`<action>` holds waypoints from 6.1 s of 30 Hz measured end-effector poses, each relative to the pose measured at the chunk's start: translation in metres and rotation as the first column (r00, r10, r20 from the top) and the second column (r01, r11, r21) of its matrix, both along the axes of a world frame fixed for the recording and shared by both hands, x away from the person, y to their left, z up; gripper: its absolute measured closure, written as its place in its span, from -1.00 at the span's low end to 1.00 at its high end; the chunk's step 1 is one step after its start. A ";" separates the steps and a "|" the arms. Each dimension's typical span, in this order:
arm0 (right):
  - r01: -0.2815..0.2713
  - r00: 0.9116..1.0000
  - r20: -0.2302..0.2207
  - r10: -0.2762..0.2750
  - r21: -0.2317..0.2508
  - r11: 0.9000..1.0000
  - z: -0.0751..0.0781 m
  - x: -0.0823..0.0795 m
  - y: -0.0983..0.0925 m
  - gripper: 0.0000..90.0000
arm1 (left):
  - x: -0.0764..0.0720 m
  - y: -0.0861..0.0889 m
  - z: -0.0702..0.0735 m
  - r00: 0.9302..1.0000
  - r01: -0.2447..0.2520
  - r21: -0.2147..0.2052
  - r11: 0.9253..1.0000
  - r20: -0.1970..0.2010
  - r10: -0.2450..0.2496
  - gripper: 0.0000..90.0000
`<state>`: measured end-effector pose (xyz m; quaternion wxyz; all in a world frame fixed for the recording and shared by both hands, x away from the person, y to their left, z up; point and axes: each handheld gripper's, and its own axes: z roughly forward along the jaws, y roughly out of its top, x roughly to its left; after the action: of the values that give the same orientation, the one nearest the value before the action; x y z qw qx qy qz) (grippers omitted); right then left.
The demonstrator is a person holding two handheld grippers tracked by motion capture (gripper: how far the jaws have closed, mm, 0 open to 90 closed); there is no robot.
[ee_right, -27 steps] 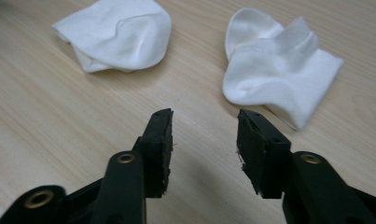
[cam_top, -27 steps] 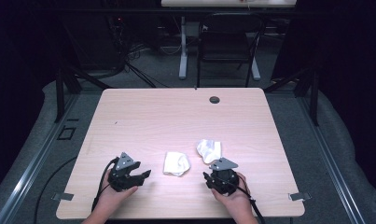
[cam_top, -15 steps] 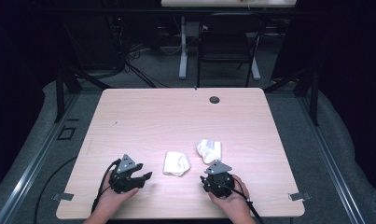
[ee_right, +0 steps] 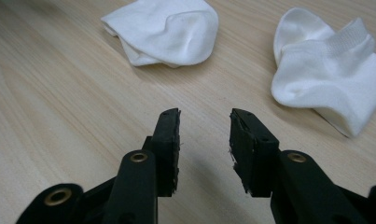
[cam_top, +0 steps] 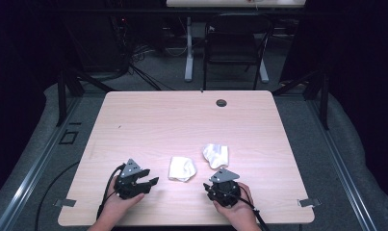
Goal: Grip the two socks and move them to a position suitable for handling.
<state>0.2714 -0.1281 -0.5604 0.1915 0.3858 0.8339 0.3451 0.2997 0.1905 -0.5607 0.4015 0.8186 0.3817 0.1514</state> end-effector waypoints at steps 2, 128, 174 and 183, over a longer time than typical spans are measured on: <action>0.002 1.000 0.011 -0.002 -0.003 1.000 -0.002 0.001 -0.001 0.28 | 0.001 -0.001 -0.001 1.000 0.003 0.009 1.000 0.008 -0.003 0.05; -0.059 0.996 -0.055 0.064 0.092 0.994 -0.011 0.026 0.039 0.98 | 0.015 -0.086 0.021 0.993 0.106 -0.092 0.990 -0.041 -0.110 0.97; -0.084 0.990 -0.106 0.090 0.057 0.995 -0.017 0.019 0.028 1.00 | 0.013 -0.012 -0.005 0.999 -0.008 0.060 0.998 -0.047 0.011 0.54; -0.082 0.989 -0.116 0.089 0.067 0.994 -0.017 0.020 0.022 1.00 | 0.013 -0.012 -0.018 0.999 0.007 0.103 0.995 -0.046 -0.002 0.55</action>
<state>0.2918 -0.1060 -0.5770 0.1144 0.3753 0.8486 0.3549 0.3126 0.1781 -0.5783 0.3502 0.8424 0.3805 0.1513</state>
